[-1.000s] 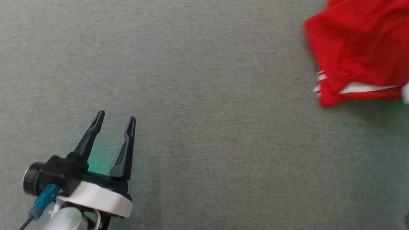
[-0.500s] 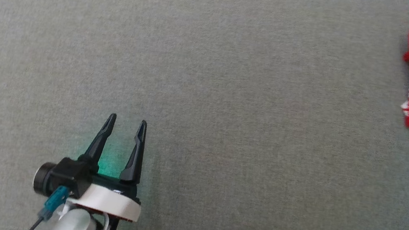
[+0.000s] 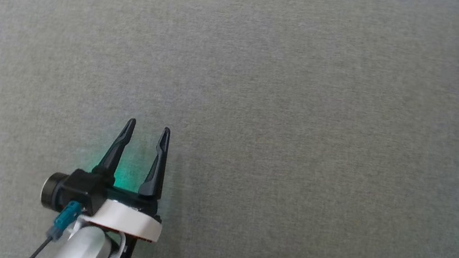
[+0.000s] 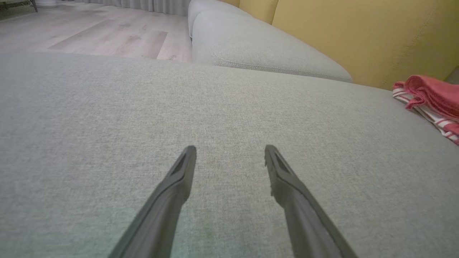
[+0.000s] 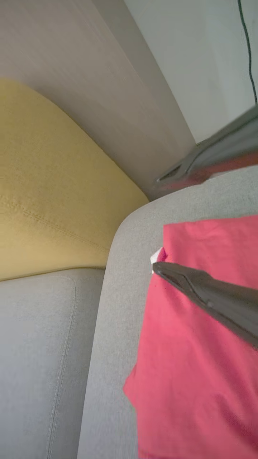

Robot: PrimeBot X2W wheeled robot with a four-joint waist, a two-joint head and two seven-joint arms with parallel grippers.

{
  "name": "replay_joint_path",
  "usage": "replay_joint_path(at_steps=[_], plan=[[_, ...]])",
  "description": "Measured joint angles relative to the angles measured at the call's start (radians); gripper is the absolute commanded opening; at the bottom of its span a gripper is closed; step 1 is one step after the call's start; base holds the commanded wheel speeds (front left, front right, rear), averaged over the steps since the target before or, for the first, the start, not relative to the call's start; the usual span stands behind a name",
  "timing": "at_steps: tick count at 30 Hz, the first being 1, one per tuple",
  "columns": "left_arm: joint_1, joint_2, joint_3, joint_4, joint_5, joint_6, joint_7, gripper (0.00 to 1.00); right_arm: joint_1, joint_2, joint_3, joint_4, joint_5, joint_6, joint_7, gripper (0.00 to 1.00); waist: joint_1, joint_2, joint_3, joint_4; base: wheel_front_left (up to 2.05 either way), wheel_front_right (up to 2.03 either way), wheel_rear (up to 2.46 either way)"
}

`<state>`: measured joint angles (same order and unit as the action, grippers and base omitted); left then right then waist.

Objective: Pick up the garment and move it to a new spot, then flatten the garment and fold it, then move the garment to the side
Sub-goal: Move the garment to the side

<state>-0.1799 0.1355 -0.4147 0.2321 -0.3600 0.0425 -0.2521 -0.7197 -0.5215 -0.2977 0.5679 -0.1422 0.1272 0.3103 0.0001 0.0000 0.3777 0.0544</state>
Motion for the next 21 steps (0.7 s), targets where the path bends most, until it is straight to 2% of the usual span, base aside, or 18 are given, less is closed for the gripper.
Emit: replay_joint_path(at_steps=[5,8,12,16,21], plan=[[0.0,0.003,0.001,0.004,0.0,0.001,0.0,1.0,-0.009,0.066,0.067,-0.017,0.013,0.0,-0.049,1.0,0.0,0.0,-0.025,-0.024,0.0,0.0,0.0],[0.001,0.009,0.008,0.008,-0.001,0.006,0.0,1.0,-0.008,0.127,0.146,-0.052,0.065,0.0,-0.078,1.0,-0.0001,0.0,-0.062,-0.042,0.0,0.0,0.0],[0.007,0.014,0.032,0.009,-0.008,0.021,0.0,1.0,0.005,0.167,0.23,-0.094,0.117,0.0,-0.114,1.0,-0.0001,0.0,-0.114,-0.055,0.0,0.0,0.0],[0.044,0.018,0.056,0.008,-0.03,0.038,0.0,1.0,0.069,0.208,0.273,-0.119,0.173,0.0,-0.152,1.0,-0.0002,0.0,-0.176,-0.063,0.0,0.0,0.0],[0.106,0.026,0.092,0.009,-0.061,0.064,0.0,1.0,0.192,0.32,0.295,-0.155,0.212,0.0,-0.206,1.0,-0.0003,0.0,-0.256,-0.07,0.0,0.0,0.0]])
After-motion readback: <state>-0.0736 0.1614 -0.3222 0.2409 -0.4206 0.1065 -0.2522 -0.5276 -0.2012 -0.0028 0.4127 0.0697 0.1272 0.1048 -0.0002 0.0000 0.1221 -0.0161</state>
